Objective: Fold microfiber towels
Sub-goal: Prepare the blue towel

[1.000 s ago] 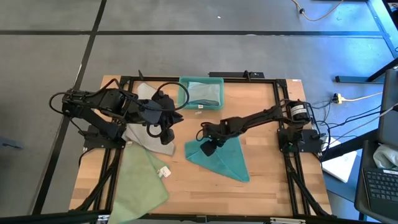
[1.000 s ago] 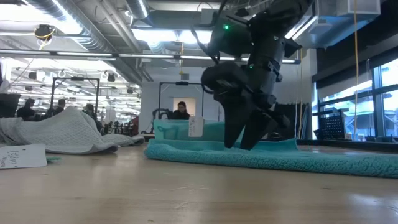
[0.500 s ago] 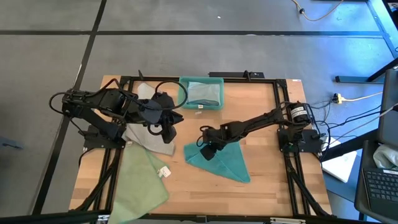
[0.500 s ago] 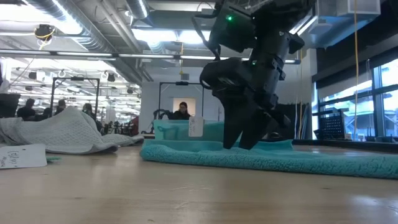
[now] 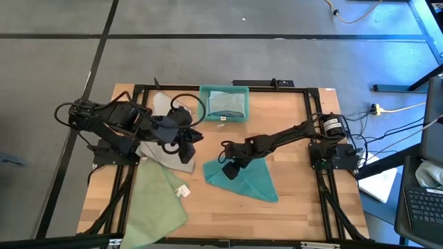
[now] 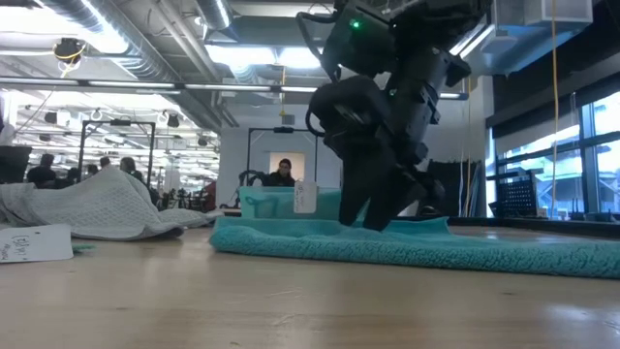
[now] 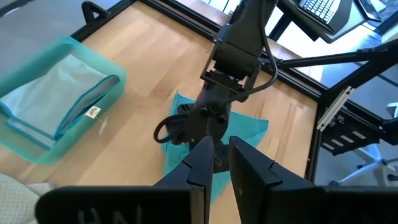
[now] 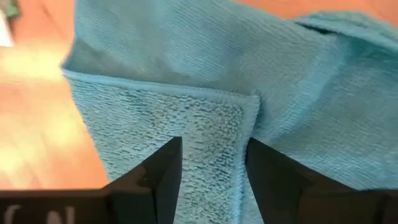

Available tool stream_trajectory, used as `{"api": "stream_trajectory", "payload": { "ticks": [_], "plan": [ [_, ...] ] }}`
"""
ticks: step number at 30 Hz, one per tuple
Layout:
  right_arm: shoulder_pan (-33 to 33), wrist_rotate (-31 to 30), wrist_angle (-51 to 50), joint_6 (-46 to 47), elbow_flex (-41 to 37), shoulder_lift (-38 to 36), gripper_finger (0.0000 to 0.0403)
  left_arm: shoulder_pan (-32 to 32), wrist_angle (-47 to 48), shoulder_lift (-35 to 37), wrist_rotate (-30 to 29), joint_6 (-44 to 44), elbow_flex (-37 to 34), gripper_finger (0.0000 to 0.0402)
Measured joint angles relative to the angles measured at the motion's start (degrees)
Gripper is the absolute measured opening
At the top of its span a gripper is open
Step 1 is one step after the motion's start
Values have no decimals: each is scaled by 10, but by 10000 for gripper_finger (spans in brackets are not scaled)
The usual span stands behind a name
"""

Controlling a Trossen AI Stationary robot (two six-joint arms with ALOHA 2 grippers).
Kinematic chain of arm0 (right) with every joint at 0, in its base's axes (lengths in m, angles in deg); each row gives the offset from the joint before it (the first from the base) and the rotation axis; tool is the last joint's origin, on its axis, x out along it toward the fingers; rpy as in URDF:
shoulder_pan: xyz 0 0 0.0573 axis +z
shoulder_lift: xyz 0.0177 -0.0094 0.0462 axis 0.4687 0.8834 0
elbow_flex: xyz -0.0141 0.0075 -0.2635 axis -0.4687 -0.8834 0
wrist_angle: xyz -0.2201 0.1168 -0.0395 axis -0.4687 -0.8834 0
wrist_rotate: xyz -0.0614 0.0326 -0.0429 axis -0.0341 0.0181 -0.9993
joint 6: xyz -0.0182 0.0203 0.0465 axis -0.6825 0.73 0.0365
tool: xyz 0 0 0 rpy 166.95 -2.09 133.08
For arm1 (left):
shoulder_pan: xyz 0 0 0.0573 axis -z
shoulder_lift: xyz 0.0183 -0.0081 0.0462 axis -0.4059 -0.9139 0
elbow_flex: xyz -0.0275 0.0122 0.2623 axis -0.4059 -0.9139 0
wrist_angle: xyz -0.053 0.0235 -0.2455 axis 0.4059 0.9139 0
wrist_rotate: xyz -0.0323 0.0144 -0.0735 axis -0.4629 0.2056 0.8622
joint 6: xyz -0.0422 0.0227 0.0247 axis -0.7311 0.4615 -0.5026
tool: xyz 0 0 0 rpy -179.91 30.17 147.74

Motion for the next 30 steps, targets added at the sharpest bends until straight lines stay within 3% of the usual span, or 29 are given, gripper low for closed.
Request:
{"api": "stream_trajectory", "payload": {
  "ticks": [12,25,30],
  "plan": [
    [0,19,46,-5,0,0,167,14,1,0,-1,-2,0,43],
    [0,27,27,-94,0,0,14,14,1,0,-1,-2,0,43],
    [4,99,71,-100,0,-1,11,14,0,0,-1,-2,0,43]
  ]
}}
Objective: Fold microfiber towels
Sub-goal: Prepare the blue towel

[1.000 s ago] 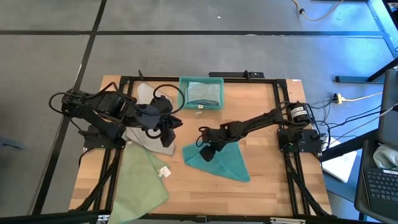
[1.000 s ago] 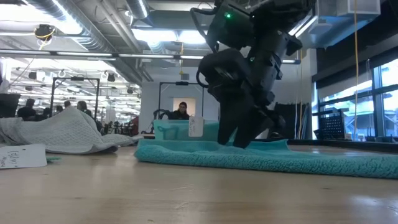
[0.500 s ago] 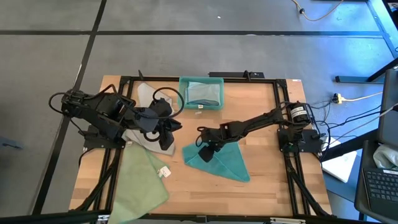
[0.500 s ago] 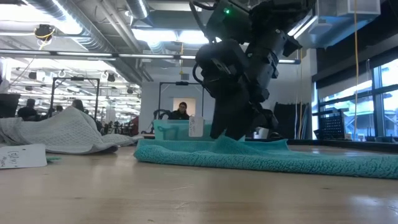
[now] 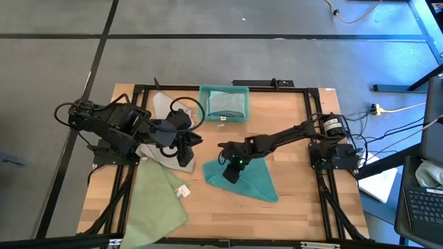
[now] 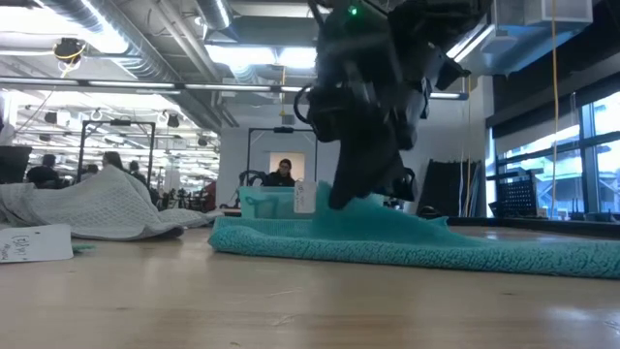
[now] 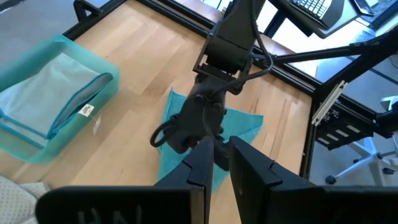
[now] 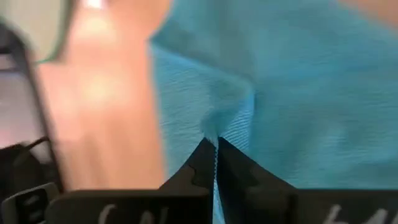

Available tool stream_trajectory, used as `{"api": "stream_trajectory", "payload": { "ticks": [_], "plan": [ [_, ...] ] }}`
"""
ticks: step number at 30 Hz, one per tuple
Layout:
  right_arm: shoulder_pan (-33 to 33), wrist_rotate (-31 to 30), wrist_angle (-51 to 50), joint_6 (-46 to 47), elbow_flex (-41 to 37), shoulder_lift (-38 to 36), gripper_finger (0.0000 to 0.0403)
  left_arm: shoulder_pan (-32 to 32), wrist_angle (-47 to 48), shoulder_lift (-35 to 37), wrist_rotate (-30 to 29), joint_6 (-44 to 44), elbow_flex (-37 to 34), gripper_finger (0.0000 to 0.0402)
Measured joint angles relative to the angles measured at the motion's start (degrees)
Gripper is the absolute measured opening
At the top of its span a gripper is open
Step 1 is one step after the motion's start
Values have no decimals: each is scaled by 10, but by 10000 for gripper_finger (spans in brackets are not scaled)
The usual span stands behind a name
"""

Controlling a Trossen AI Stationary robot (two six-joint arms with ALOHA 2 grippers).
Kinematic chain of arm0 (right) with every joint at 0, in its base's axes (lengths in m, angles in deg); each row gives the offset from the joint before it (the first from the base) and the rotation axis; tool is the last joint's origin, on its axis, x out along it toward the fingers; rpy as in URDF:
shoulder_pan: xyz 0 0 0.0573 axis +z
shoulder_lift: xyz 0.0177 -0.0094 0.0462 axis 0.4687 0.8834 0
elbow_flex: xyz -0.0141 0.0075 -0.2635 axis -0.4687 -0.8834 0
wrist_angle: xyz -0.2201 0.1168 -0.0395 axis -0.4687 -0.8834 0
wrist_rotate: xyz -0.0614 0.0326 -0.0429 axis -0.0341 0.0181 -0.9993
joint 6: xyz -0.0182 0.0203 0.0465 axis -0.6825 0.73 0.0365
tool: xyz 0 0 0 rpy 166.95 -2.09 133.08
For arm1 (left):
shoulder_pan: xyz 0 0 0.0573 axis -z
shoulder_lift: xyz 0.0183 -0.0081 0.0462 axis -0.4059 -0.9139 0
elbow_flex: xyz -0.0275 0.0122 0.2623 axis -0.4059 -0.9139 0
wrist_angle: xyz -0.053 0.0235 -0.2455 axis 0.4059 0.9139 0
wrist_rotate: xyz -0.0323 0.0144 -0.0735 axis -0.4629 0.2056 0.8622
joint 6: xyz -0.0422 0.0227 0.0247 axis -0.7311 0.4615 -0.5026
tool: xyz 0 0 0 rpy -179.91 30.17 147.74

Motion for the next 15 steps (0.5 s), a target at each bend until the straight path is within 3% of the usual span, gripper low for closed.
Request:
{"api": "stream_trajectory", "payload": {
  "ticks": [11,15],
  "plan": [
    [62,134,142,44,1,-20,7,0,0,0,-4,2,0,43],
    [86,130,167,54,1,-20,7,0,-1,0,-8,1,0,43]
  ]
}}
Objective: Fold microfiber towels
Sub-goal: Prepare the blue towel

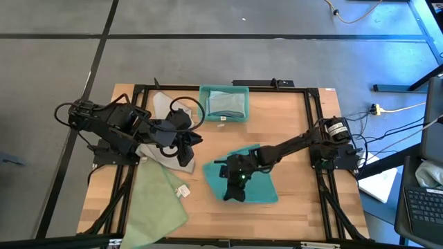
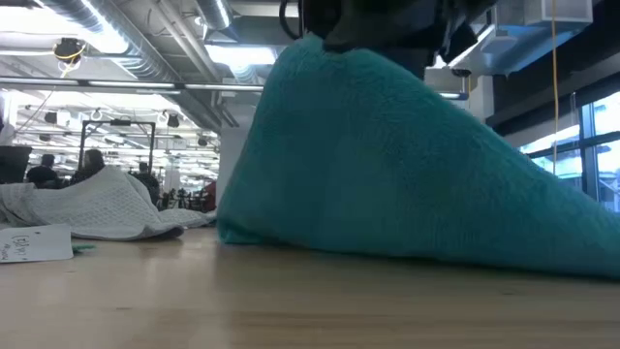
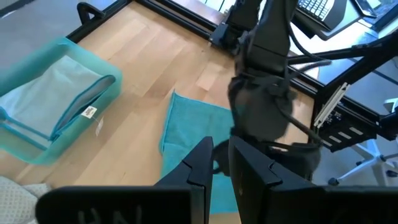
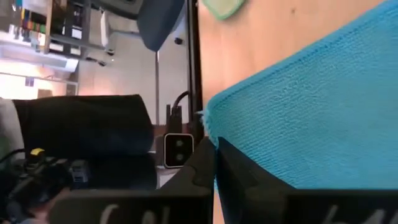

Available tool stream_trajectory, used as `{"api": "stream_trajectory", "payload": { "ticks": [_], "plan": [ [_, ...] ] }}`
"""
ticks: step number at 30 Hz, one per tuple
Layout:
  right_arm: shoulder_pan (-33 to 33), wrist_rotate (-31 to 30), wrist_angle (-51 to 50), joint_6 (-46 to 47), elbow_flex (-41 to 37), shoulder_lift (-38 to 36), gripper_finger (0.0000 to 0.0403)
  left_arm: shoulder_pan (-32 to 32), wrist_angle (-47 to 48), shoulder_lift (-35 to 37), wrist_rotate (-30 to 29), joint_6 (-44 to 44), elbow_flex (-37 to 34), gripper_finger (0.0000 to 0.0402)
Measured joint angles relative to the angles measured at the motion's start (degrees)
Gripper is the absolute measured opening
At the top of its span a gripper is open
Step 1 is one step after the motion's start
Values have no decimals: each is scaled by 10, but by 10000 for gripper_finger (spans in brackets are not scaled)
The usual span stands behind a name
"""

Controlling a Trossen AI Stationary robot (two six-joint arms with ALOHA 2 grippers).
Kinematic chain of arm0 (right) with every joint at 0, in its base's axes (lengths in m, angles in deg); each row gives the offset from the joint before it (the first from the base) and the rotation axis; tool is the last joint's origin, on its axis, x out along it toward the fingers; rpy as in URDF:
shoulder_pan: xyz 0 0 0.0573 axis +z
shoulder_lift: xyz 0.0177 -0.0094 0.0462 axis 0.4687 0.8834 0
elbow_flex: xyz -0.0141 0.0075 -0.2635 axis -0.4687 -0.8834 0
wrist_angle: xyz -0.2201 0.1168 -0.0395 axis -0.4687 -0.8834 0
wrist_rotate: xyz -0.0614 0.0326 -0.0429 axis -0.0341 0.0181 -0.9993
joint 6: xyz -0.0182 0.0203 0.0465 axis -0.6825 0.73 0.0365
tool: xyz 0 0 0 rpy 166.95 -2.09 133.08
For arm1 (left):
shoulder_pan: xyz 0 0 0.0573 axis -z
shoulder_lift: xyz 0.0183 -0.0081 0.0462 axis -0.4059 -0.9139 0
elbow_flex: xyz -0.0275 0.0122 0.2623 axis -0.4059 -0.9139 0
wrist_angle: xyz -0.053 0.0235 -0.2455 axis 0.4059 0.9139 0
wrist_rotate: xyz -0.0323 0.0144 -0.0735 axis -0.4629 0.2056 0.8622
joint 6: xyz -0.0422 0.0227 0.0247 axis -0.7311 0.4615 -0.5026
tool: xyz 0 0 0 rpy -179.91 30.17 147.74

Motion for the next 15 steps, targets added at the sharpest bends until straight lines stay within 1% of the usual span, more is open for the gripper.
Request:
{"api": "stream_trajectory", "payload": {
  "ticks": [4,8,11,15],
  "plan": [
    [19,-6,12,0,0,0,9,0,-2,0,-1,-10,0,43],
    [35,-34,14,-13,0,0,19,2,-2,0,-1,-18,0,43],
    [42,-36,23,-16,0,0,48,12,-3,0,-1,-33,0,43],
    [44,-36,29,6,0,0,108,34,-4,0,-10,-41,0,43]
  ]
}}
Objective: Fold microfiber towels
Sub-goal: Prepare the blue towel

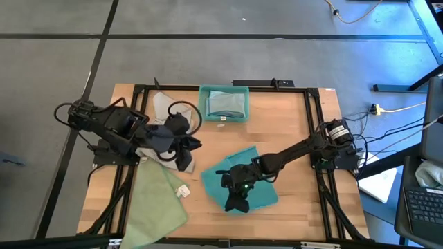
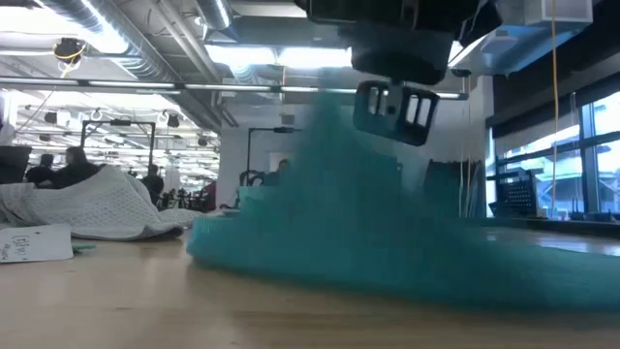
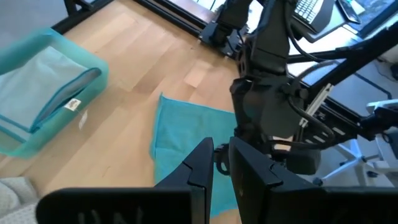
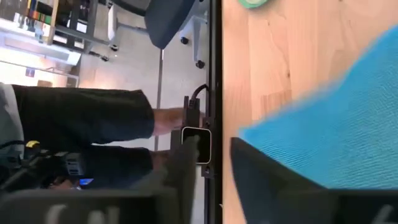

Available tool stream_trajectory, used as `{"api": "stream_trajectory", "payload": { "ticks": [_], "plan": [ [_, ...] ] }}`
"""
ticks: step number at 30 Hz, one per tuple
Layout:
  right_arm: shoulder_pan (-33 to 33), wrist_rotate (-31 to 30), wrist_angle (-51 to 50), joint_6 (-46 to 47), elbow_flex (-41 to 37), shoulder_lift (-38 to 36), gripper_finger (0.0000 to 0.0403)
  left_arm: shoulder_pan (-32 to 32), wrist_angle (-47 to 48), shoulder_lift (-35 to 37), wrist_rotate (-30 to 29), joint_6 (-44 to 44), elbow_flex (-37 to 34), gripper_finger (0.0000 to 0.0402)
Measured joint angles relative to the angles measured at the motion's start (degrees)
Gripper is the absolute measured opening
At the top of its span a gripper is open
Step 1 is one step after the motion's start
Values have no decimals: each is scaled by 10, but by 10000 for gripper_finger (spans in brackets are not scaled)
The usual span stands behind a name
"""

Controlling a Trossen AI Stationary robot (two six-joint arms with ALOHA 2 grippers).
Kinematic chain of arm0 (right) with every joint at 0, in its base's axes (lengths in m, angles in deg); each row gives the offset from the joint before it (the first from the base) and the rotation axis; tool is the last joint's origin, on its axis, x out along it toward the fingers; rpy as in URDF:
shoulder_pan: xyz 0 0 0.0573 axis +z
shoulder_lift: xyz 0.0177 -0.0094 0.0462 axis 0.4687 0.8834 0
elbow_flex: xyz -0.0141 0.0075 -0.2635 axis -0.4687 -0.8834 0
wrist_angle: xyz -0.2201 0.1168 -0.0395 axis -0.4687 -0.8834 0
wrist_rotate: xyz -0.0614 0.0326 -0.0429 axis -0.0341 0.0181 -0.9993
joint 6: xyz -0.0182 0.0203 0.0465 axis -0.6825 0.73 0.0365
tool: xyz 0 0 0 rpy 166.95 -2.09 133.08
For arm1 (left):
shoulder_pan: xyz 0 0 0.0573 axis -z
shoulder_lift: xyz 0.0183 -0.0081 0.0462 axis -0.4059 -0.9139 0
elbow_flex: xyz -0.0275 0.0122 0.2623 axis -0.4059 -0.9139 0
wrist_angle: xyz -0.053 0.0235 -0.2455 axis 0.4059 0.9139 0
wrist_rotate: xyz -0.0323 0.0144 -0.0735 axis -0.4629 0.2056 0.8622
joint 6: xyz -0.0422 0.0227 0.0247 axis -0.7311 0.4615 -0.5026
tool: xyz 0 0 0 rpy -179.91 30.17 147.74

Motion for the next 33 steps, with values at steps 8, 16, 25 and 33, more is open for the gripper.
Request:
{"api": "stream_trajectory", "payload": {
  "ticks": [8,16,25,33],
  "plan": [
    [-1,-41,-8,75,0,0,183,11,4,0,-16,57,0,43],
    [-5,-191,-196,179,0,0,166,11,4,0,18,99,0,43],
    [31,-213,-331,253,0,0,159,-2,6,0,21,159,0,43],
    [79,-209,-436,229,0,0,158,-2,6,0,29,164,0,43]
  ]
}}
